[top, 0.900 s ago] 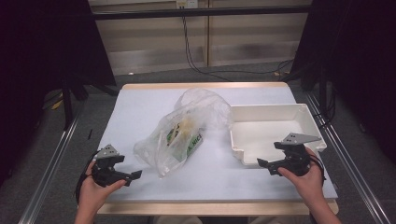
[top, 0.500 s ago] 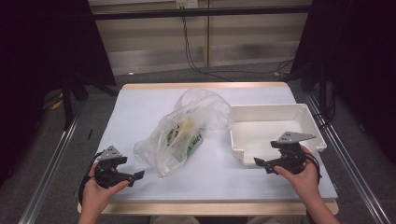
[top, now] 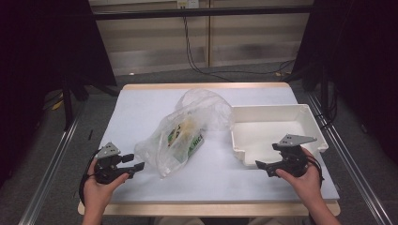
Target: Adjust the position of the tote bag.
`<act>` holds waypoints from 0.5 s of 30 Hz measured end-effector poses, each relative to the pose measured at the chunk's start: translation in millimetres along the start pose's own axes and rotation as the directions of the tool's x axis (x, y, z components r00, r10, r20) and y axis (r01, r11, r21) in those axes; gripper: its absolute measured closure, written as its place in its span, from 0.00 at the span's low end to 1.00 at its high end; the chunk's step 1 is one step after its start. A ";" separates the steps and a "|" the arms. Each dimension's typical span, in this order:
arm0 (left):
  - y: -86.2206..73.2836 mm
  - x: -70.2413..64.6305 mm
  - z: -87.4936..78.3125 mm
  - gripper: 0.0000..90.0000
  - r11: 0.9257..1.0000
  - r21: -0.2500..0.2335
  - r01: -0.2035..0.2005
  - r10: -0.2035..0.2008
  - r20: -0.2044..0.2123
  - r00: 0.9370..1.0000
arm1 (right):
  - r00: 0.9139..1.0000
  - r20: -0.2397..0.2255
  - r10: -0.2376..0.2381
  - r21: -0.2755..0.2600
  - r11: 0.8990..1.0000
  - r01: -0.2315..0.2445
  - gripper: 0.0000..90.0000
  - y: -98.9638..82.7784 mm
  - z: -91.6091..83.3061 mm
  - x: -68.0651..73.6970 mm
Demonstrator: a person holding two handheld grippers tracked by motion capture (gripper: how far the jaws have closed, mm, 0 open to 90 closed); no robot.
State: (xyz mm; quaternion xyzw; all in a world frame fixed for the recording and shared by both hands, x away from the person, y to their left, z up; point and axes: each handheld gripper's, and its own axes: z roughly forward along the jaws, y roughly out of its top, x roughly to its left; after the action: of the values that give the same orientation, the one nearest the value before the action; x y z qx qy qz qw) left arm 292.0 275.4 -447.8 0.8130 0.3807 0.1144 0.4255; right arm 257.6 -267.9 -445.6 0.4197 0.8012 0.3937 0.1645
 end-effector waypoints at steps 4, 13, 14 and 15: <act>3.6 -1.3 5.7 0.57 1.000 0.009 -0.007 0.007 0.013 1.000 | 1.000 0.006 0.012 -0.008 1.000 -0.012 0.05 -2.6 -4.6 -0.8; 10.0 3.2 11.9 0.76 1.000 0.007 -0.003 0.003 0.015 1.000 | 1.000 0.014 0.016 0.003 1.000 -0.016 0.06 -7.3 -8.3 0.6; 10.2 3.7 11.9 0.80 1.000 0.010 -0.001 0.001 0.014 1.000 | 1.000 0.016 0.015 0.003 1.000 -0.016 0.06 -7.7 -8.7 0.6; 10.5 4.9 11.9 0.82 1.000 0.011 -0.002 0.002 0.014 1.000 | 1.000 0.016 0.011 0.002 1.000 -0.011 0.06 -8.3 -9.0 0.4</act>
State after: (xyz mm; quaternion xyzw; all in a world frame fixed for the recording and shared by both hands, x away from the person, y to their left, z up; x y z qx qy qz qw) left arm 306.9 268.0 -447.6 0.8163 0.3776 0.1070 0.4237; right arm 247.5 -274.8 -446.3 0.4273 0.7981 0.3900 0.1684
